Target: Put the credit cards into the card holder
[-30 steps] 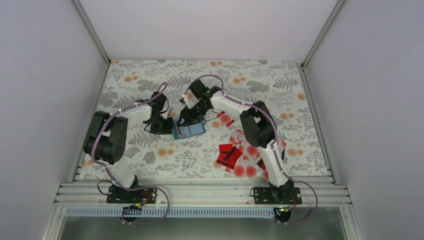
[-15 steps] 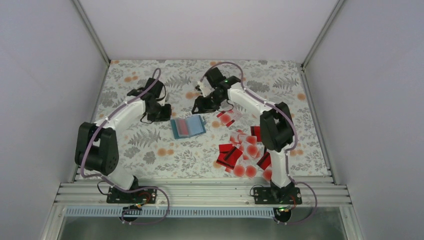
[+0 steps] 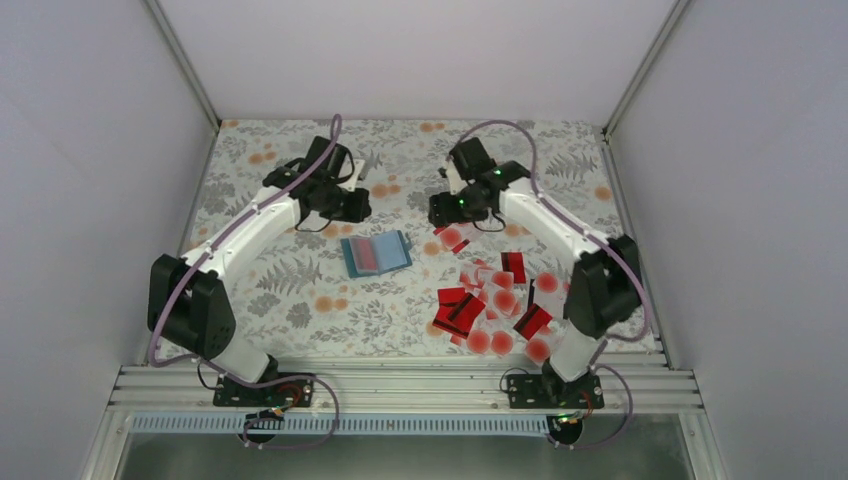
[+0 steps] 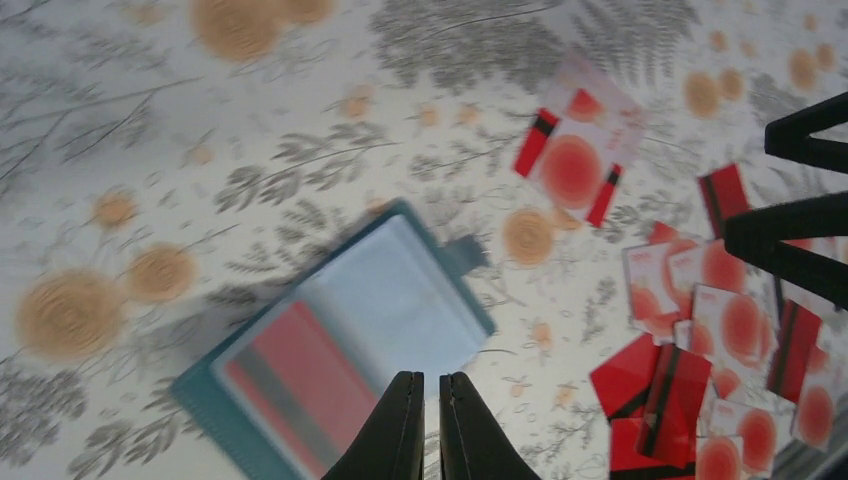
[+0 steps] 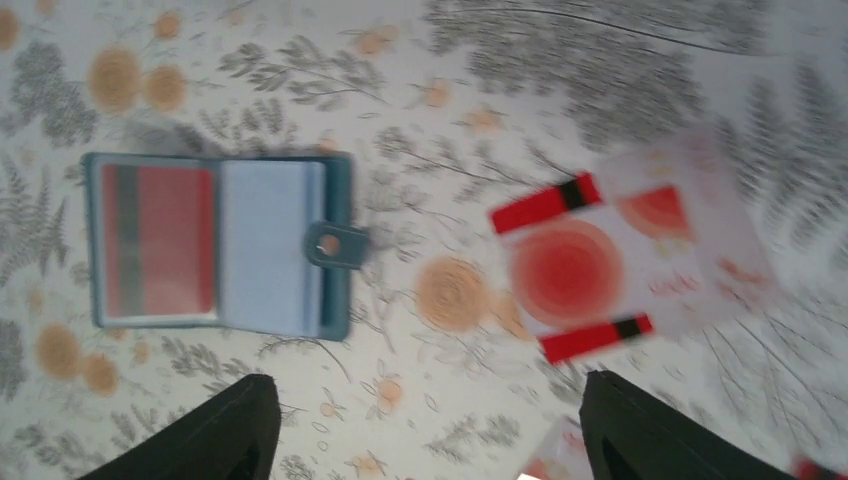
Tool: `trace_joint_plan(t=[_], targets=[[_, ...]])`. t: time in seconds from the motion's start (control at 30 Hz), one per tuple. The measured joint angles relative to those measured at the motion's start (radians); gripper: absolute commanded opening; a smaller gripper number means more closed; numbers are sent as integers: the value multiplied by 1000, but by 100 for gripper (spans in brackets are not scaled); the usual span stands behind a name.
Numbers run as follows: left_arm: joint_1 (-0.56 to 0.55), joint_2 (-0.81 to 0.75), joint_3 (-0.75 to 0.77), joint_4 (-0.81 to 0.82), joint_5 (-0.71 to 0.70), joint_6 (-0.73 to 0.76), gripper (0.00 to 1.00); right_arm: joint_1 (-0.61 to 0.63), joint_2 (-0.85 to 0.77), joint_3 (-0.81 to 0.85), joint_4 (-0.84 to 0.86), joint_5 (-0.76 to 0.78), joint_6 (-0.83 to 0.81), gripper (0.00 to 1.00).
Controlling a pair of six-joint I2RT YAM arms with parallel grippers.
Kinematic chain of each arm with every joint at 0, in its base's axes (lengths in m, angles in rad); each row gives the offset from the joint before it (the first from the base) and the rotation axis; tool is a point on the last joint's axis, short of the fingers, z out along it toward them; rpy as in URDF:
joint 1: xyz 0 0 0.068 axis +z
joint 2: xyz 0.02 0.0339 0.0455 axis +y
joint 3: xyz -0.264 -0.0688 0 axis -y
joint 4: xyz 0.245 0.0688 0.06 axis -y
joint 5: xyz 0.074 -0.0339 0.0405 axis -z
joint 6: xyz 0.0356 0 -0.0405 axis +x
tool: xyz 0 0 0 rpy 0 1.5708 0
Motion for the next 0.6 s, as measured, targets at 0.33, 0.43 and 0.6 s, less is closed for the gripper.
trace_joint_plan(t=[0.33,0.43,0.6], targets=[[-144,-28,0,129,30,62,37,-30,-362,-316,45,300,90,99],[-178,-22,0,158,42,88,53,-56,-386,-378,46,306,126,99],[-229,1,0,190,66,127,76,-119,-399,-495,24,281,210,99]])
